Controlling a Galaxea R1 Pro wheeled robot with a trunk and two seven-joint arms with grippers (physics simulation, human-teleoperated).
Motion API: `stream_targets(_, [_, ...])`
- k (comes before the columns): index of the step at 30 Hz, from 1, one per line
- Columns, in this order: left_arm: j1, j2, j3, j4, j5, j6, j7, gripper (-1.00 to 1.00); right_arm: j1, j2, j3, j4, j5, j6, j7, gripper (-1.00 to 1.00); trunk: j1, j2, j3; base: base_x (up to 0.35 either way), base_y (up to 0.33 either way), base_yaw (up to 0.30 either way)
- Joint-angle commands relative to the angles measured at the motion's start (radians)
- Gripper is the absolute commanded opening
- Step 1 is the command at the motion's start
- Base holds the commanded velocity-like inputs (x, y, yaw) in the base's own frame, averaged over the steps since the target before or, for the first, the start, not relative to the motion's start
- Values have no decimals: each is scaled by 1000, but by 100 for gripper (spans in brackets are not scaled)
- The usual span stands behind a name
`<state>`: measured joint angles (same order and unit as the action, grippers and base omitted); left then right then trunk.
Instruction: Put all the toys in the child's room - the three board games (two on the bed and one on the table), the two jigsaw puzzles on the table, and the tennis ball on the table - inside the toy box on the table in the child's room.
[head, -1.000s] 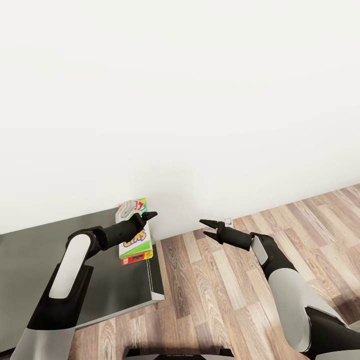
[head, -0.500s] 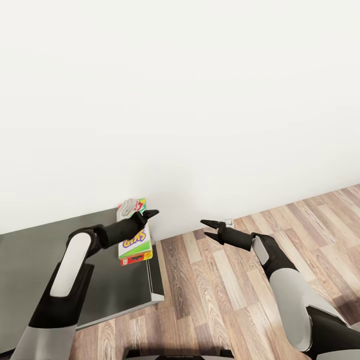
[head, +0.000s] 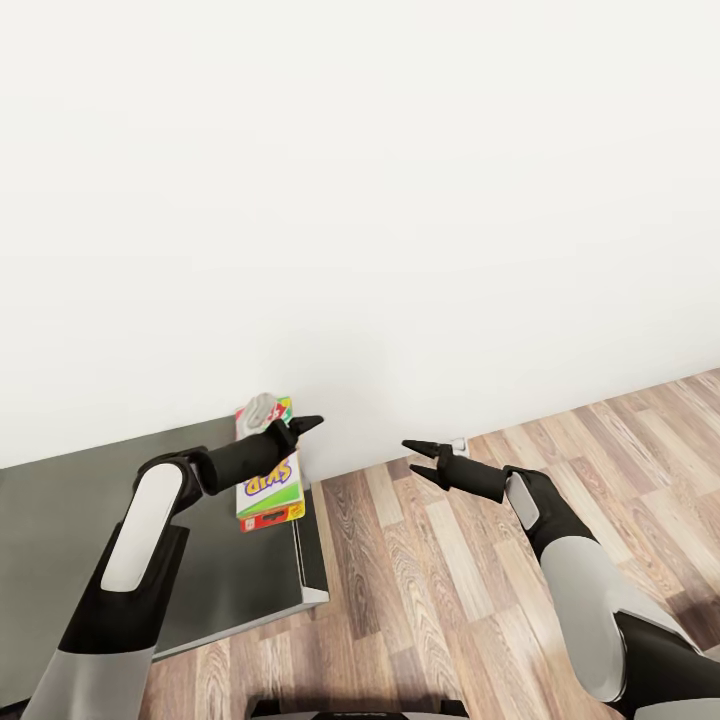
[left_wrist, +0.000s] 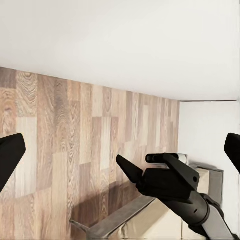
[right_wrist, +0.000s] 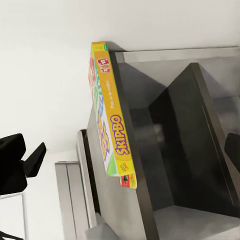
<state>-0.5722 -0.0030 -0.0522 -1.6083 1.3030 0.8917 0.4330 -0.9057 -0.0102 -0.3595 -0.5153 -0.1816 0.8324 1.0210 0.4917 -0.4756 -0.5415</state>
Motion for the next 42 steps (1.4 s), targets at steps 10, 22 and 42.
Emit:
stream_targets(10, [-1,-2,1,-1,11,34,-71,100,-1,0,-3,1,0,5,2,100,0,-1,-1,0,0,0])
stream_targets(22, [-1,-2,2,-1,37,45,-141,100,-1,-1,-3,1,0,5,2,100,43,-78,-36,0,0,0])
stream_targets(42, [-2,6,2,-1,90,48,-177,100,0,0,-3,1,1,-3,2,100,115,-211,-95,0,0,0])
